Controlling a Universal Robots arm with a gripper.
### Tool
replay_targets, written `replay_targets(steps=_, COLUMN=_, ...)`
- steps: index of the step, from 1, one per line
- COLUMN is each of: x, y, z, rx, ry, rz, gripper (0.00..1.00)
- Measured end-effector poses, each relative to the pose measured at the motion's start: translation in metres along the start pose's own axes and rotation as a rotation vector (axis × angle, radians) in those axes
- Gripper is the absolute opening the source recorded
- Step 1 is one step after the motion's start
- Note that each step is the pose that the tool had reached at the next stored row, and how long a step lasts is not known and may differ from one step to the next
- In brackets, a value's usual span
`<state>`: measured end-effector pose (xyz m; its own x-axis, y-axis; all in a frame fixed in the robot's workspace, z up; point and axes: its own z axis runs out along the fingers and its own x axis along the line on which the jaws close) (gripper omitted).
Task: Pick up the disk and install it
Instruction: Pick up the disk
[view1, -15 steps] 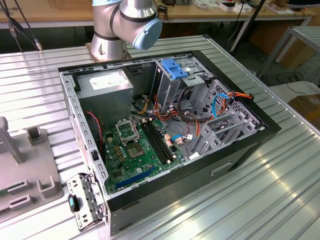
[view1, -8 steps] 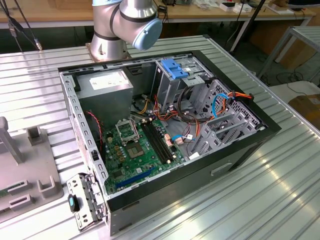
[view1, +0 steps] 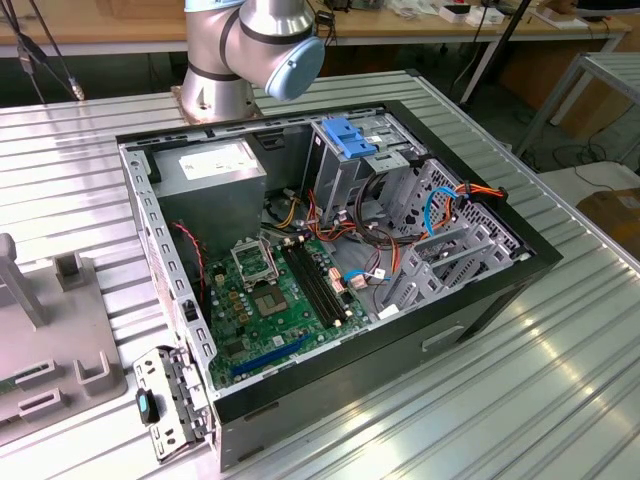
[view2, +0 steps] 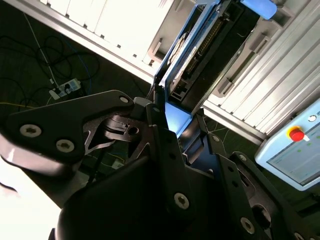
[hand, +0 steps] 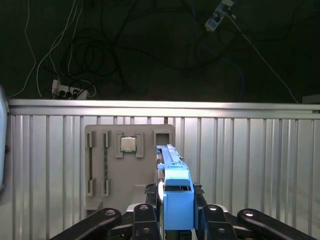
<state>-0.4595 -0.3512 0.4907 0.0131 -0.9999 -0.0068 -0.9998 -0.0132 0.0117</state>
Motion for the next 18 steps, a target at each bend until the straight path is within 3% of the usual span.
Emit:
replay_targets(steps=3, x=0.0000, y=-0.0001, z=-0.0059, rx=0.0001, ry=0.0000, rz=0.000, gripper=0.36)
replay_targets(steps=12, x=0.0000, y=-0.0008, z=-0.0112, rx=0.0003, ry=-0.0002, rz=0.000, gripper=0.36)
replay_targets(steps=18, x=0.0000, y=-0.0053, z=-0.0122, rx=0.0001, ry=-0.0006, rz=0.000, gripper=0.36)
